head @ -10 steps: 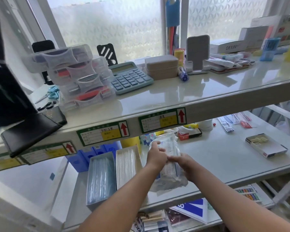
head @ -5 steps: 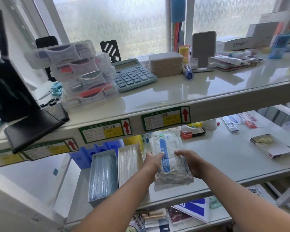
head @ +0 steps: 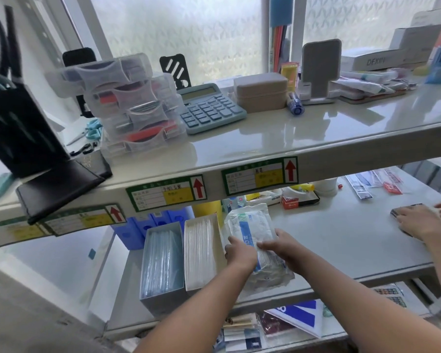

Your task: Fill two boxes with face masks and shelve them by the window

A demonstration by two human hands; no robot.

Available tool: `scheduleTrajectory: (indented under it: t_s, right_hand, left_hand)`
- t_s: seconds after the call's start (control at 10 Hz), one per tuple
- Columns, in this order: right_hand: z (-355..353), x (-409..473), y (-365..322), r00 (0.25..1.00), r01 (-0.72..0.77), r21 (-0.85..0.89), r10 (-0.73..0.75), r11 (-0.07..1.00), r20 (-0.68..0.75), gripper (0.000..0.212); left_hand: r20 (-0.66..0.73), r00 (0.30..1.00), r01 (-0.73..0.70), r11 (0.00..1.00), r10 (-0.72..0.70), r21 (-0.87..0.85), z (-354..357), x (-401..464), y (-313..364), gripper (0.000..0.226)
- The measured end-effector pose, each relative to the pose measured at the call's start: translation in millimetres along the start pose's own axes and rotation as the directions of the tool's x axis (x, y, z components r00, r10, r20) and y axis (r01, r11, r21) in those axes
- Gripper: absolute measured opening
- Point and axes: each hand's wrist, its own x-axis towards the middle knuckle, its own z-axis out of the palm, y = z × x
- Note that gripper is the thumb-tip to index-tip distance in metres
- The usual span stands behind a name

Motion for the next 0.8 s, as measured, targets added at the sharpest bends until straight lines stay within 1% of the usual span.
scheduleTrajectory:
  t_s: [0.1,0.2,0.4,0.5,0.6,0.7,0.8]
  right_hand:
    - [7,10,14,0.998,-0.030,-0.029,0.028,0.999,-0.051,0.040]
    - [16,17,27,0.996,-0.050,-0.091,0.043,0.995,-0.084,0.049]
    - [29,23,37,0.988,-0.097,-0.193,0.072,0.976,-0.133,0.050]
    - [33,34,37,0.986,-0.120,-0.383,0.064,0.916,-0.156,0.060]
    - [36,38,30,0.971,-0.218,-0.635,0.098,0.741,-0.220,0.069]
    - [34,32,21,0.956,-0.277,-0.700,0.115,0.658,-0.270,0.065]
    - [33,30,18,0.943,-0.192,-0.624,-0.034,0.757,-0.331,0.075]
  left_hand:
    - [0.020,0.999,0.035,0.995,-0.037,0.090,7,-5,-3,0.072]
    - [0.015,0.999,0.049,0.989,-0.051,0.138,14,-10,-9,0.075]
    - [0.048,0.998,-0.050,0.978,0.042,0.202,22,-15,-20,0.074]
    - [0.048,0.997,-0.072,0.970,0.062,0.232,15,-19,-20,0.074]
    - [0.080,0.989,-0.137,0.970,0.123,0.199,10,-25,-17,0.069]
    - [0.091,0.963,-0.262,0.961,0.254,0.089,-4,-37,-13,0.060]
    - [-0.067,0.914,-0.395,0.916,0.400,0.068,-35,-44,-19,0.051]
